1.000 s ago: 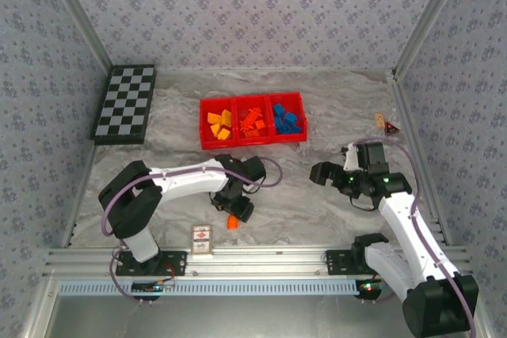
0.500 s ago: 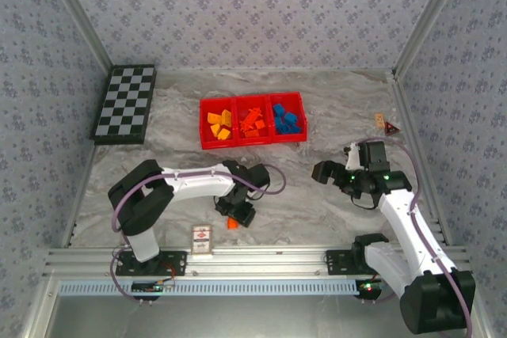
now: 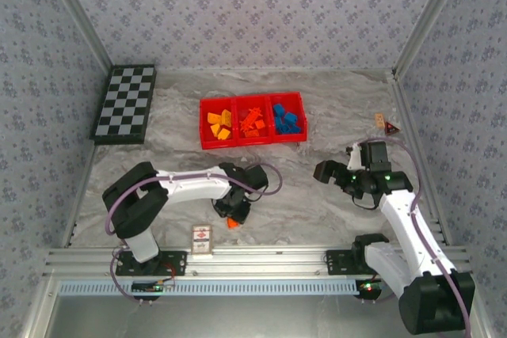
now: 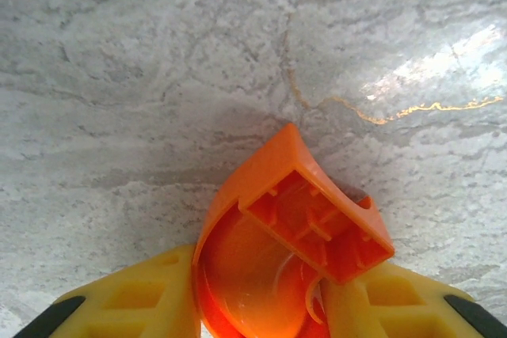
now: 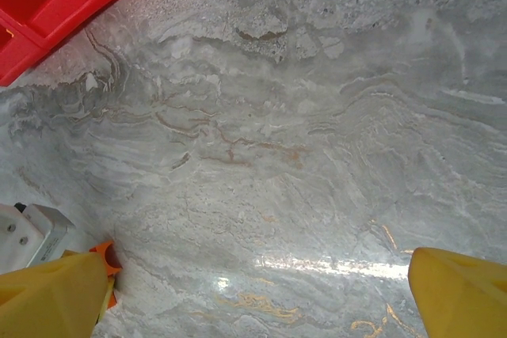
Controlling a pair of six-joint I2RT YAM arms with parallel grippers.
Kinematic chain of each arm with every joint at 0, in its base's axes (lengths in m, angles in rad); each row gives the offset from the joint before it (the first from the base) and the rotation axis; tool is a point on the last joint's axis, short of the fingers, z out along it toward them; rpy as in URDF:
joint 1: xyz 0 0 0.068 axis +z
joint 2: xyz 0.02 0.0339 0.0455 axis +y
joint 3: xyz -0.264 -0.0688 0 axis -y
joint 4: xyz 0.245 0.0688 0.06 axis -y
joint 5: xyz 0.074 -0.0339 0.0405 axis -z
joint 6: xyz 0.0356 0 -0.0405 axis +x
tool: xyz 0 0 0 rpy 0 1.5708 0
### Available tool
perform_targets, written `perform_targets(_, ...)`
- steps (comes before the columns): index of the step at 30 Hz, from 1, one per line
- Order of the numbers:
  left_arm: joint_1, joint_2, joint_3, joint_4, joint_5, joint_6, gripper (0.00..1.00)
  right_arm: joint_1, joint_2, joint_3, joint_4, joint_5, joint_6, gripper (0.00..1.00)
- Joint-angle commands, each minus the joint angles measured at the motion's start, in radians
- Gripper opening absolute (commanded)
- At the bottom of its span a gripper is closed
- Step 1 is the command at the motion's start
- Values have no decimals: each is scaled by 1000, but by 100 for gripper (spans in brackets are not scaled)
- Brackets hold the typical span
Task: Sort the legos into containers by color
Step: Pick up the lego from the middle-left of the table.
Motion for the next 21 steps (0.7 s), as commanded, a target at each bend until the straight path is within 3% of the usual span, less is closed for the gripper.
perform_targets(1,-29,-8,17,-60,-42,-52,23,-10,-19,24,-28,18,6,100)
perform_targets(15,-41,-295,174,-200,-461,-217,17,-29,-53,18,-36,69,13,100)
perform_targets(18,-14,-364,214,-113,-555,-154,21,-32,-59,18,-36,87,18,100)
perform_targets(21,78,-359,273,-4,-511,-51,24,-36,-62,18,-38,89,19,100)
